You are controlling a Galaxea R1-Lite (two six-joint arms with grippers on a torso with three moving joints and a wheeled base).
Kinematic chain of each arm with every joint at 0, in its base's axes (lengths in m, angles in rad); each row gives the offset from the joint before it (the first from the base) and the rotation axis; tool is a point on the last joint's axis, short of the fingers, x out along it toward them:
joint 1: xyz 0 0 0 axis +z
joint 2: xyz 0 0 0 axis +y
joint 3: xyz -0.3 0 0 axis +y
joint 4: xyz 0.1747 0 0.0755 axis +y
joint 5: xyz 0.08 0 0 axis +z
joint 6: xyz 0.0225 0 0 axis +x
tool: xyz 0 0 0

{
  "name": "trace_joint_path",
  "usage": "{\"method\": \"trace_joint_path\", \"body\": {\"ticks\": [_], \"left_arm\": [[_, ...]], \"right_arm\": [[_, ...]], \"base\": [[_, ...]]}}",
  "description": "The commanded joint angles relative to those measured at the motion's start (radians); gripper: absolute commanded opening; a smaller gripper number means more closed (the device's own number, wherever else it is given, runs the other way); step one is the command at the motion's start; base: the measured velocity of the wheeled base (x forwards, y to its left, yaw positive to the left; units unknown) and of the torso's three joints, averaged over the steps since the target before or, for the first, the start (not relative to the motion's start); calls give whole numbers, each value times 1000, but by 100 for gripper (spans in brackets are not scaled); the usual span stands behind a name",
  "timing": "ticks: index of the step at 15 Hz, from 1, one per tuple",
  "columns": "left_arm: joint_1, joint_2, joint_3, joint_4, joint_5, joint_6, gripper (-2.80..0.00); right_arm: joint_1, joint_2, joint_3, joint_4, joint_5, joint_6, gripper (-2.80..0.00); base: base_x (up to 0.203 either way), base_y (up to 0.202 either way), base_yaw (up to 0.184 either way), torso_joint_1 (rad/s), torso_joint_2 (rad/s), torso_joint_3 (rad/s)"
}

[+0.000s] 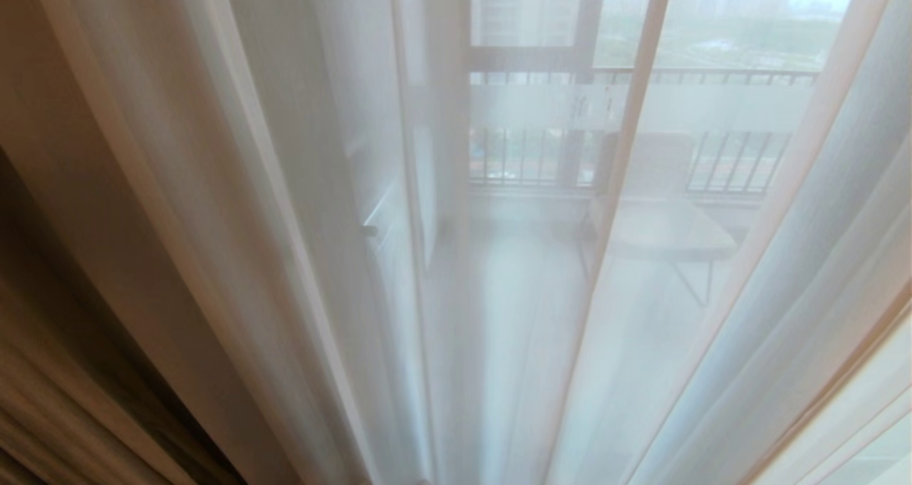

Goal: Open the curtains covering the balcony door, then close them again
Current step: Close the outer curtains on both sides

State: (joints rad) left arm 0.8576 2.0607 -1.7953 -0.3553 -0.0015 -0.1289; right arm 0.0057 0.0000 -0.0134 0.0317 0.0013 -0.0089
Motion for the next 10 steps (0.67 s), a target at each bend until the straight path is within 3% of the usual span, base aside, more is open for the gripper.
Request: {"method": "trace_joint_path", "body": {"ticks": [1, 5, 10], "left_arm": [[-10, 92, -82, -2, -32, -15, 0], [-26, 141, -152, -2, -112, -48, 0], [-76, 142, -165, -3, -140, -86, 0]], "right_arm": [[0, 0, 0, 1, 0, 0, -280], [0, 0, 0, 1, 0, 0, -280], [0, 1, 1, 1, 0, 0, -280]], "base": [[0, 0, 0, 0, 0, 0], [0, 0, 0, 0, 0, 0], [0, 0, 0, 0, 0, 0]]}}
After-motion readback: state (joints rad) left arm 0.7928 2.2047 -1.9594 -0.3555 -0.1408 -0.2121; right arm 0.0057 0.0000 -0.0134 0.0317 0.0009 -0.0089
